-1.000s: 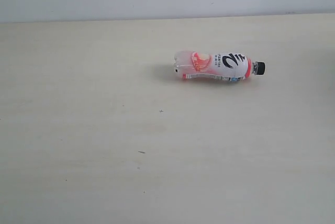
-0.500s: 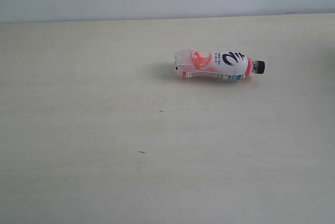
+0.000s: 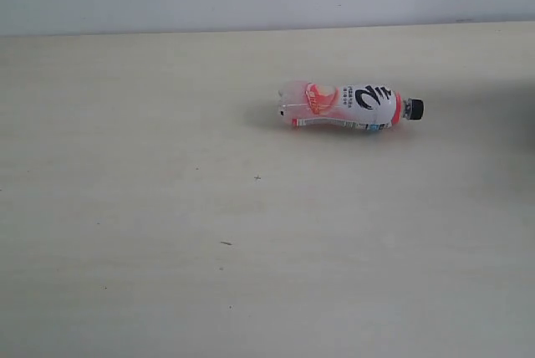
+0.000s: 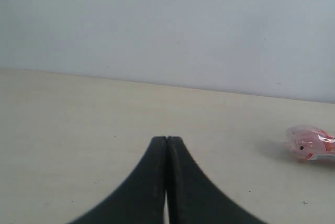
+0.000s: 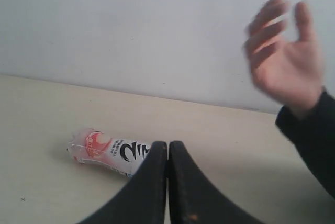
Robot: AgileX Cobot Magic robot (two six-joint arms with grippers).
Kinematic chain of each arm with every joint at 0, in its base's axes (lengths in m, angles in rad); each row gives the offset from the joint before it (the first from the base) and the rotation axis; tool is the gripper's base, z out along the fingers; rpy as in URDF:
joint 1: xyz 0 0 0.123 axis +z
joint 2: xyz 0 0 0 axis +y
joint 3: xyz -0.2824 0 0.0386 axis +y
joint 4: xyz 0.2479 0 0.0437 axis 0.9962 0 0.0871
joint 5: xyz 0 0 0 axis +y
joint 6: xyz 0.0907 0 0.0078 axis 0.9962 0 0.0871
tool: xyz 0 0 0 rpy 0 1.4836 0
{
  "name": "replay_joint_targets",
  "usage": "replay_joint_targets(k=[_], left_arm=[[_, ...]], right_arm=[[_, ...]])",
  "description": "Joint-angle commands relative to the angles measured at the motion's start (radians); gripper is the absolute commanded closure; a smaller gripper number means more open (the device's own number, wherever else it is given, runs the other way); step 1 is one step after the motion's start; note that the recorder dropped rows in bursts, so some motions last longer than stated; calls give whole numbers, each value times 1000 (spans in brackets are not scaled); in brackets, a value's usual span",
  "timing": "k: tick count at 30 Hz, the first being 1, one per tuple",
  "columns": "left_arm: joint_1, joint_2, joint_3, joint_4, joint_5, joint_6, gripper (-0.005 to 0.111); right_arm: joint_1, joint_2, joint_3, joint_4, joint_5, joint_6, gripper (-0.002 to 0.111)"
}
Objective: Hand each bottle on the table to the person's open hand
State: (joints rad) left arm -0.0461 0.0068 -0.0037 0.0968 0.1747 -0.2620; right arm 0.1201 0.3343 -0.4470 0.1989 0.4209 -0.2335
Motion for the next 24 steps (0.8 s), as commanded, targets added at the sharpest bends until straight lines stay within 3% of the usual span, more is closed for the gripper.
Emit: replay_joint_targets(k=[1, 7, 18, 21, 24], left_arm=[[4, -7, 4, -7, -4, 1, 107], [4, -7, 4, -7, -4, 1, 107], [4, -7, 4, -7, -4, 1, 107], [4, -7, 4, -7, -4, 1, 107], [4, -7, 4, -7, -4, 1, 107]], right_arm=[[-5, -8, 3, 7, -22, 2, 107], [-5, -8, 3, 12, -42, 2, 107], [-5, 0, 1, 194, -142, -8, 107], [-5, 74, -28, 182, -260, -35, 107], [-5, 252, -142, 182, -219, -162, 107]])
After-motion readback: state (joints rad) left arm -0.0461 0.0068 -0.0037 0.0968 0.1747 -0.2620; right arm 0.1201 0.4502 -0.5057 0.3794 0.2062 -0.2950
